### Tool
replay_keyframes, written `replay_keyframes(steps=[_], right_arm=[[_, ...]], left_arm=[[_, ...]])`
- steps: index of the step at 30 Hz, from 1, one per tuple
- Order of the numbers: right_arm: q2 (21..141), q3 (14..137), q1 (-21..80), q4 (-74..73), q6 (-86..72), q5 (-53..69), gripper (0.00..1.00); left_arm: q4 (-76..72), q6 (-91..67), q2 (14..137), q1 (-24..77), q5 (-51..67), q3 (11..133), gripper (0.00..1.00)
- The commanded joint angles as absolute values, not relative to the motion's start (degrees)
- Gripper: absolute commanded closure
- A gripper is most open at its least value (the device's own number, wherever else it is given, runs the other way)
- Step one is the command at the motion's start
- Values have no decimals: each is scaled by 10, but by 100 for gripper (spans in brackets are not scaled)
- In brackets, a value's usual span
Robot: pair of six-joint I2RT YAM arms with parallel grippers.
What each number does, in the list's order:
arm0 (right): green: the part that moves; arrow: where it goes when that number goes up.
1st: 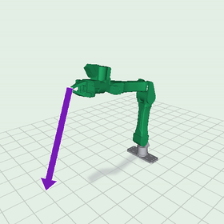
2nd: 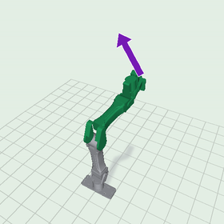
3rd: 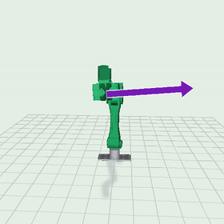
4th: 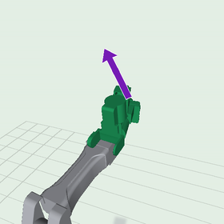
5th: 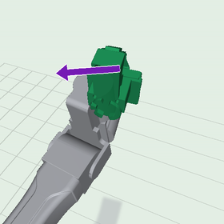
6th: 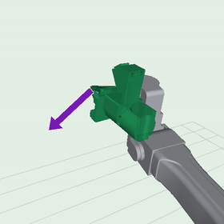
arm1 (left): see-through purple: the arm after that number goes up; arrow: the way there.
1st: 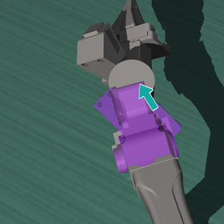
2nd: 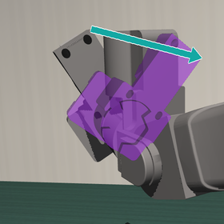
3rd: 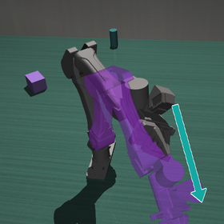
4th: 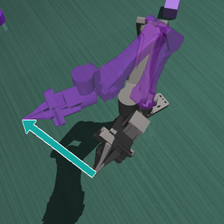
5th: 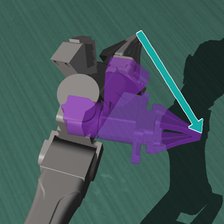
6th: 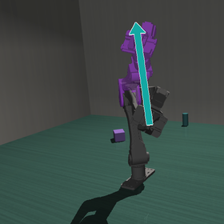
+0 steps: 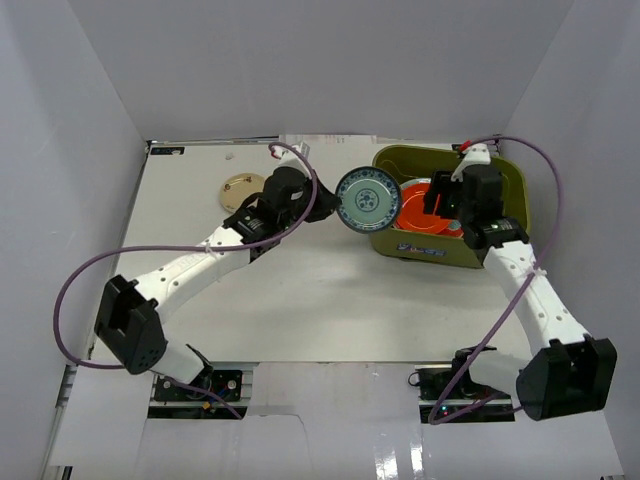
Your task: Place the plates into the plastic bin on the countertop
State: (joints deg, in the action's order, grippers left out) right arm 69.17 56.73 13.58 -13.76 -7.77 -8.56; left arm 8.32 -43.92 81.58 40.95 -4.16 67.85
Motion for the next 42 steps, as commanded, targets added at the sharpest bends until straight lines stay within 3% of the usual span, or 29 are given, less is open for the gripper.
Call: replay_keyframes(steps=[1,3,4,5,10,16,17,20,21,24,25,29,33,37,42], right_arm=[[623,631,95,-141,-141,-33,34],[578,640,81,-154,-169,-38,56],[560,640,74,-154,-179,-35,85],[526,639,72,-152,-188,-31,92],[453,620,72,-147,-231,62,92],[406,589,72,-156,-232,69,91],[403,585,72,-157,-231,71,91],[388,575,72,-158,-232,73,91],[384,570,72,-159,-231,72,90],[374,556,72,-160,-230,75,86],[369,554,72,-160,-230,76,86],[353,543,73,-163,-229,90,84],[334,520,72,-157,-236,138,81],[318,477,74,-141,-252,193,79],[317,439,75,-113,-261,235,77]], left_arm=[[72,-425,853,439,-81,743,100],[73,-420,901,458,-83,784,100],[75,-417,918,464,-90,801,100],[79,-414,936,474,-94,817,100],[110,-400,1066,491,-100,952,100],[150,-399,1185,501,-96,1087,100],[153,-400,1194,500,-91,1097,96],[166,-393,1225,501,-76,1147,62],[172,-389,1231,501,-63,1162,41],[186,-362,1225,501,-60,1195,17],[187,-345,1214,499,-68,1194,14],[177,-325,1116,469,-106,1112,12],[113,-362,938,376,-84,847,14],[66,-421,834,196,-9,659,17],[28,-451,823,48,59,553,20]])
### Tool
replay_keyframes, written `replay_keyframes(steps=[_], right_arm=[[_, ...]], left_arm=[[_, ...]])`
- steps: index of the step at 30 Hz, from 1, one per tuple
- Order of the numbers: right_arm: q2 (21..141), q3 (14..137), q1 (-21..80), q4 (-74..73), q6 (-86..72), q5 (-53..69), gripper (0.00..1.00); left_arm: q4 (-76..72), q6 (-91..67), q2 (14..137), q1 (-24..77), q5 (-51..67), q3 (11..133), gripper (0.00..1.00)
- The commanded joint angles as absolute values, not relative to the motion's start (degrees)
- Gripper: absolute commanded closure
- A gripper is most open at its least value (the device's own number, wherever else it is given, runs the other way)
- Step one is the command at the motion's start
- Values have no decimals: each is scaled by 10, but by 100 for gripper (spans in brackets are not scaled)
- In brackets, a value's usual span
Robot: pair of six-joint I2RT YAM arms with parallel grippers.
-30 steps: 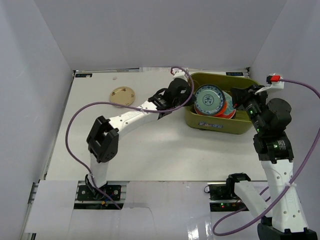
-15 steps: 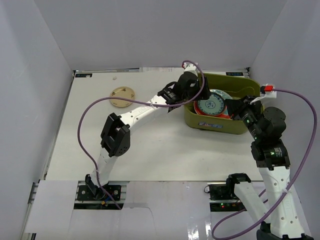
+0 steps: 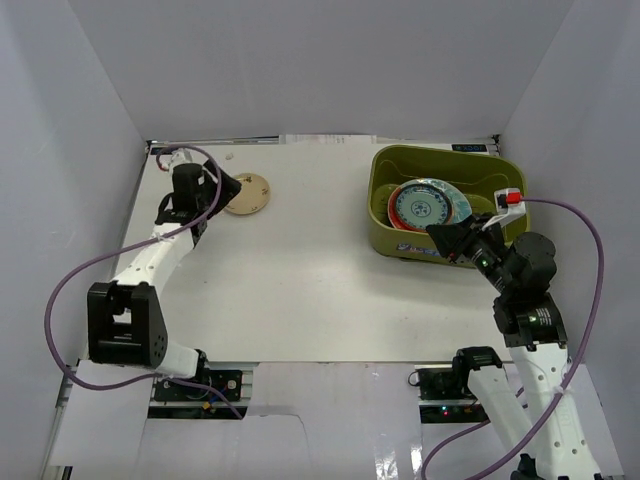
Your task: Place the plates into the plastic bin on the countertop
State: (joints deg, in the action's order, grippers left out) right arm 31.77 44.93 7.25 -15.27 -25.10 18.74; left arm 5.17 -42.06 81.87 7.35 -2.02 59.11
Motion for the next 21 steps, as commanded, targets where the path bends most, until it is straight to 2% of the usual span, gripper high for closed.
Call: replay_keyframes(steps=[1,7,14,18,19,21], right_arm=[[319,433,75,-111,-260,249,76],[328,420,76,-106,-247,265,74],[337,406,76,-93,-251,278,73],[337,396,79,-84,-259,283,73],[337,395,80,-84,-258,283,73],[337,393,81,-84,-258,280,73]], left_arm=[[26,-453,844,36,64,545,20],[-53,-468,971,-34,113,538,29],[-63,-481,1080,-41,120,599,43],[-60,-491,1129,-40,114,634,48],[-61,-493,1138,-41,115,640,57],[-63,-500,1162,-41,116,651,69]])
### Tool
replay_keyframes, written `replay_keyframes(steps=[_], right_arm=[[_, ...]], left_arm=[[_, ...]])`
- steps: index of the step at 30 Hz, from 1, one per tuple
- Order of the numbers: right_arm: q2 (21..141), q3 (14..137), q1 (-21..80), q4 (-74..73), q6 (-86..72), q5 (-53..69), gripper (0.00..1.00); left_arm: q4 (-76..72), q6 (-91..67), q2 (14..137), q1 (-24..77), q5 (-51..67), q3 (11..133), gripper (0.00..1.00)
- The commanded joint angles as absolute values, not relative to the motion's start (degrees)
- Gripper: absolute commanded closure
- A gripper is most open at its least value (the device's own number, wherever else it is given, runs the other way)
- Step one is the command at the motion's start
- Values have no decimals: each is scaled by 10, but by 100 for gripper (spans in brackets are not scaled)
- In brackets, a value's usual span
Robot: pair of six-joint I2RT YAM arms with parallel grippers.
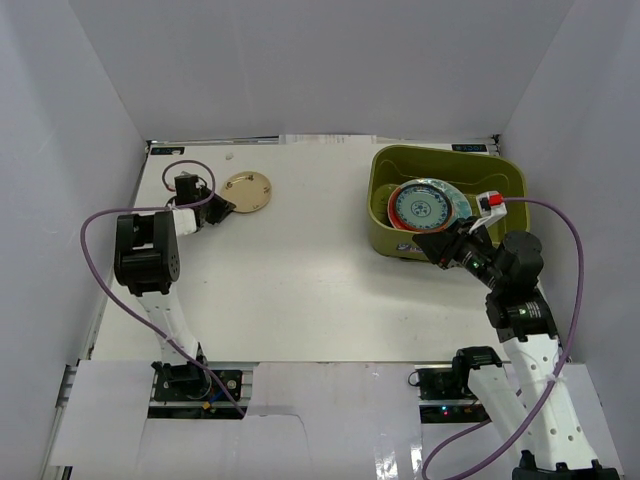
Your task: Place the plates into the plastic bin on the countertop
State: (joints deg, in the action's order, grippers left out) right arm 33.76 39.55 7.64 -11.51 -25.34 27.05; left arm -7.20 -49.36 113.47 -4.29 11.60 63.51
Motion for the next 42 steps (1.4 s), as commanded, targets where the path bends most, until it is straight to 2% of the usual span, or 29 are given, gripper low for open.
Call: replay_keyframes(steps=[1,2,3,9,14,15,16,18,19,22,25,27,33,36,39,42], right_arm=[[338,391,82,-84,-258,279,73],[342,391,82,-84,-258,279,73],[345,390,83,-84,-258,279,73],[367,385,101,-55,-278,278,73],[411,387,162,-5,-318,272,70],[421,390,194,13,-321,255,67],[431,394,211,13,-320,243,56],[471,417,264,2,-302,203,42],[496,425,278,-20,-296,189,31],[530,461,301,-33,-273,152,12],[570,511,301,-68,-244,111,4],[597,546,301,-97,-222,104,3],[630,541,301,-61,-238,129,11],[656,548,302,-59,-247,153,25],[663,545,301,-53,-256,167,44],[662,548,301,-47,-262,161,86]], left_arm=[[-64,-501,1168,-41,117,653,76],[-63,-503,1172,-41,117,657,95],[-63,-504,1175,-41,116,657,100],[-98,-492,1115,-40,141,610,100],[-141,-508,955,-9,179,489,100],[-144,-514,932,14,182,476,100],[-146,-516,910,26,187,459,100],[-144,-515,848,70,193,444,100],[-138,-512,826,98,190,428,100],[-113,-498,742,152,164,409,100],[-93,-487,668,212,118,378,100],[-87,-485,633,233,107,363,100],[-83,-483,592,297,103,347,100],[-81,-477,592,323,92,352,100],[-81,-472,589,337,99,360,100],[-80,-464,578,339,113,371,98]])
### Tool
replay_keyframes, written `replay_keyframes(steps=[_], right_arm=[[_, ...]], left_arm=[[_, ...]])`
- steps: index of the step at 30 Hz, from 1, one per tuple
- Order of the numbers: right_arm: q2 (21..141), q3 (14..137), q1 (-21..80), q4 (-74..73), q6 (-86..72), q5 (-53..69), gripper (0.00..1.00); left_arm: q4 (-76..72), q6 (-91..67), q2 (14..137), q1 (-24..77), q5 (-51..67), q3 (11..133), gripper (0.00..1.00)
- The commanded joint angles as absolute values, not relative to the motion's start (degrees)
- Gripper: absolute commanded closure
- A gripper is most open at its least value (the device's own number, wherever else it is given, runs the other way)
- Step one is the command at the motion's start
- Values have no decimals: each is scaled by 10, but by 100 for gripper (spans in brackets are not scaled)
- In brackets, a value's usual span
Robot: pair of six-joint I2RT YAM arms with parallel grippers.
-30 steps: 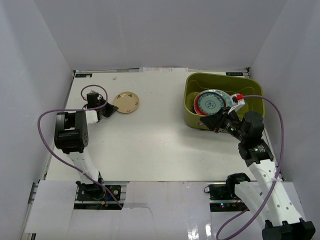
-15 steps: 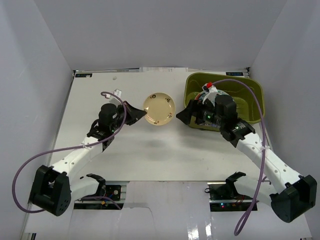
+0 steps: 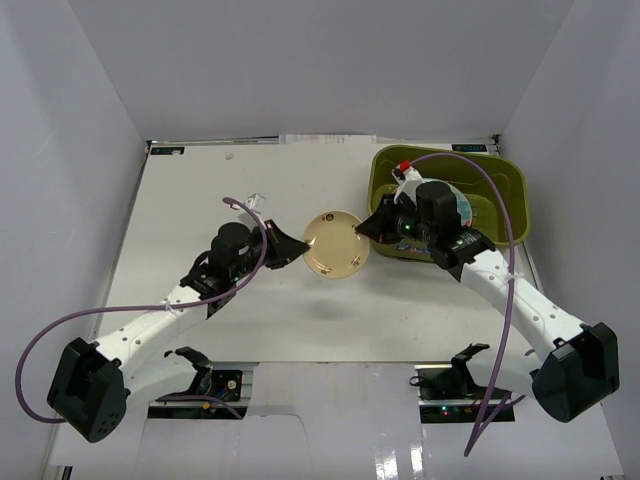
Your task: Place the plates into the plastic bin on the countertop
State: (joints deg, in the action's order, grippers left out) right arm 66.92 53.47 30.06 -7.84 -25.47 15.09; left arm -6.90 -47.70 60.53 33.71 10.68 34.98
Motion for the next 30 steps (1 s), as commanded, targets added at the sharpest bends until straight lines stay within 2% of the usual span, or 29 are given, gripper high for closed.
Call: replay_keyframes(steps=[1,3,4,6,7,8,14,16,20,23,24,26,27,30], right_arm=[[654,548,298,-47,-265,154,92],[643,554,272,-47,-272,145,92],[630,555,257,-47,-275,148,92],[612,559,194,-47,-281,160,92],[606,561,172,-47,-283,163,92],[603,561,124,-47,-285,165,92],[614,537,-49,-44,-308,156,92],[636,524,-74,-26,-323,160,92],[683,515,-91,-11,-331,162,92],[700,509,-91,-12,-330,148,74],[694,505,-91,-12,-330,139,55],[682,504,-91,-16,-327,125,36],[669,507,-91,-21,-326,120,21],[634,531,-91,-46,-318,98,4]], left_arm=[[-75,-452,574,339,117,376,89],[-60,-432,552,339,115,385,62],[-27,-405,545,339,109,394,38],[22,-373,523,339,93,431,21],[67,-354,515,339,88,445,8],[89,-321,507,340,81,468,2],[184,-236,418,340,-50,451,2],[187,-233,389,339,-83,414,2],[185,-226,395,339,-83,424,2],[185,-217,403,338,-85,428,2],[187,-217,403,339,-84,427,2],[187,-218,399,339,-85,424,2],[186,-218,397,339,-87,423,2],[183,-222,400,339,-91,424,2]])
